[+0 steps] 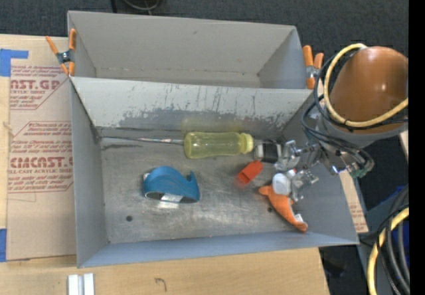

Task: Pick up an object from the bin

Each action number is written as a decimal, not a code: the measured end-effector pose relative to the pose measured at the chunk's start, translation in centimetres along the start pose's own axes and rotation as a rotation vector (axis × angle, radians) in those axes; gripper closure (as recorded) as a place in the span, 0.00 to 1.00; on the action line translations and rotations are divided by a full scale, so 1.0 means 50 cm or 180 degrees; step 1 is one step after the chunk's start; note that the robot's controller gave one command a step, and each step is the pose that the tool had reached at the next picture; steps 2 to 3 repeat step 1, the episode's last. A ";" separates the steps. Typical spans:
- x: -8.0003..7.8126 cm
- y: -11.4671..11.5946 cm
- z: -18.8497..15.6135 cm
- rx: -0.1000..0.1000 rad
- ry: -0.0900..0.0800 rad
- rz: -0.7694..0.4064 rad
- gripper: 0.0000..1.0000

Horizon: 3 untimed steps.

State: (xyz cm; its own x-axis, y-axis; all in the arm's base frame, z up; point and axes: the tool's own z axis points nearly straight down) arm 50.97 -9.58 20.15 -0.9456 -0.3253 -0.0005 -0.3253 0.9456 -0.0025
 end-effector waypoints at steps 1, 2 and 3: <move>-0.004 0.013 -0.006 -0.0003 -0.0003 -0.0022 1.00; -0.004 0.013 -0.006 -0.0003 -0.0003 -0.0022 1.00; -0.004 0.013 -0.006 -0.0003 -0.0003 -0.0022 1.00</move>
Offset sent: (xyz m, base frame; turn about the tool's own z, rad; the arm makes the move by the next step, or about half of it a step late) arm -0.0091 0.0178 -0.0056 -0.2569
